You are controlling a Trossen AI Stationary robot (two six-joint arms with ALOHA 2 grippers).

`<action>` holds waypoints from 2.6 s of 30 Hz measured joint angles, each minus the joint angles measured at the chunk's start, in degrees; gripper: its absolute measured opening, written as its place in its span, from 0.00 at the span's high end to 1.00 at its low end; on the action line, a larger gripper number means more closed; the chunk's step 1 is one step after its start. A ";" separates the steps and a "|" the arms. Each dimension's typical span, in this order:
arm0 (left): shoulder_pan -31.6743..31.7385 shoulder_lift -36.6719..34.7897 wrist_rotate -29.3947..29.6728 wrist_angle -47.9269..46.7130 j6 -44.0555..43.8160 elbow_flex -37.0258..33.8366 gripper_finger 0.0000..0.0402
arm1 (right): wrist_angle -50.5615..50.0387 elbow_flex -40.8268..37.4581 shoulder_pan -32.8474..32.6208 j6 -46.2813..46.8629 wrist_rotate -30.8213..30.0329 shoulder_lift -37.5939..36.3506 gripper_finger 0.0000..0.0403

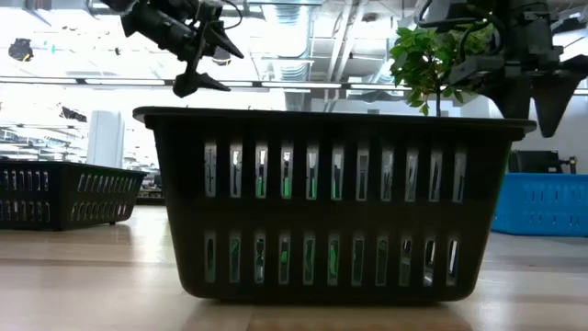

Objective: Stack baskets by color
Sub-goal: Stack the middle blue bin on the top blue bin

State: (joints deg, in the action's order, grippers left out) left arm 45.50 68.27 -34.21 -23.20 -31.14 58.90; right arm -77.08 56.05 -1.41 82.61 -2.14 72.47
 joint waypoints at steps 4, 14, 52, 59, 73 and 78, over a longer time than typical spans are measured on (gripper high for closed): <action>0.00 -0.04 -3.03 8.32 -1.45 -2.61 0.19 | 1.28 -2.57 -2.17 2.84 1.17 -0.04 0.47; 2.03 -1.83 -7.00 15.91 -4.49 -4.51 0.19 | 10.82 -8.99 -9.37 11.55 4.56 -0.15 0.47; 3.80 -28.37 5.61 36.50 -10.01 -26.17 0.19 | 22.93 -16.05 -7.17 7.21 5.26 -1.13 0.97; 3.80 -31.37 7.62 41.14 -8.50 -26.34 0.19 | 21.79 -9.38 -5.76 5.84 5.27 -5.35 0.96; 3.65 -31.69 17.55 44.59 -15.17 -26.36 0.19 | 48.29 -3.02 7.53 -8.69 -7.01 -2.35 0.96; 3.65 -31.47 16.60 42.48 -14.16 -26.36 0.19 | 66.24 -2.99 13.63 -12.00 -12.21 5.18 0.97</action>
State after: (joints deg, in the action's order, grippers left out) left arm 49.15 36.80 -17.61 19.27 -45.30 32.53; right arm -10.84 53.06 12.22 70.61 -14.35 77.64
